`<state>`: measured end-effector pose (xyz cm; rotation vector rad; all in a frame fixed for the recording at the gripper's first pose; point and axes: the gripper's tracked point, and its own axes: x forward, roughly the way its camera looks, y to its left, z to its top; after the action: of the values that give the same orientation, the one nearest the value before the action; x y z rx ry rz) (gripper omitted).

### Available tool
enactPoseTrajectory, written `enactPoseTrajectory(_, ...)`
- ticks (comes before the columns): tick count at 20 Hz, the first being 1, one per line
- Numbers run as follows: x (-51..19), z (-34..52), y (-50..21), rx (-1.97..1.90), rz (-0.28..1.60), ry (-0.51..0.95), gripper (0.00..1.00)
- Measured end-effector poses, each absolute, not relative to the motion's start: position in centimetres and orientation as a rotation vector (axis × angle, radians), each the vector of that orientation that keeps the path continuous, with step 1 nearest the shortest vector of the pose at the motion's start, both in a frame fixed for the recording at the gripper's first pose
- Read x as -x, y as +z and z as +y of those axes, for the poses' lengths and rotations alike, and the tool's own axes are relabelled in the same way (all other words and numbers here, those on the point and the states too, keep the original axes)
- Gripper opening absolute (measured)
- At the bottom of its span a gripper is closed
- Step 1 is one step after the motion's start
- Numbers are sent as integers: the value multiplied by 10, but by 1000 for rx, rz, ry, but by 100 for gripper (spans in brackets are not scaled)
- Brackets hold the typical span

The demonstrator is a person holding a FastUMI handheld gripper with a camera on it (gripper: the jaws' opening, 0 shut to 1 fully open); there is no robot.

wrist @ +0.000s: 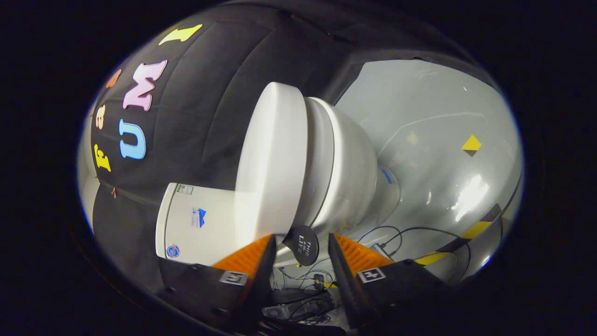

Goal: Open the toilet lid.

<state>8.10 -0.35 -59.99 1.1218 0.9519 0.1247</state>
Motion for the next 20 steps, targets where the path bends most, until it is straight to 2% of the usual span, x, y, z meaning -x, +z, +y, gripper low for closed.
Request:
enactPoseTrajectory(3,-81,-4,-590,-1157,969,144,28)
enactPoseTrajectory(4,-87,0,-590,-1176,945,147,29)
enactPoseTrajectory(5,-84,-3,-584,-1166,947,151,16)
enactPoseTrajectory(9,-84,-3,-578,-1021,986,116,16)
enactPoseTrajectory(20,-94,22,-472,-737,928,-5,16)
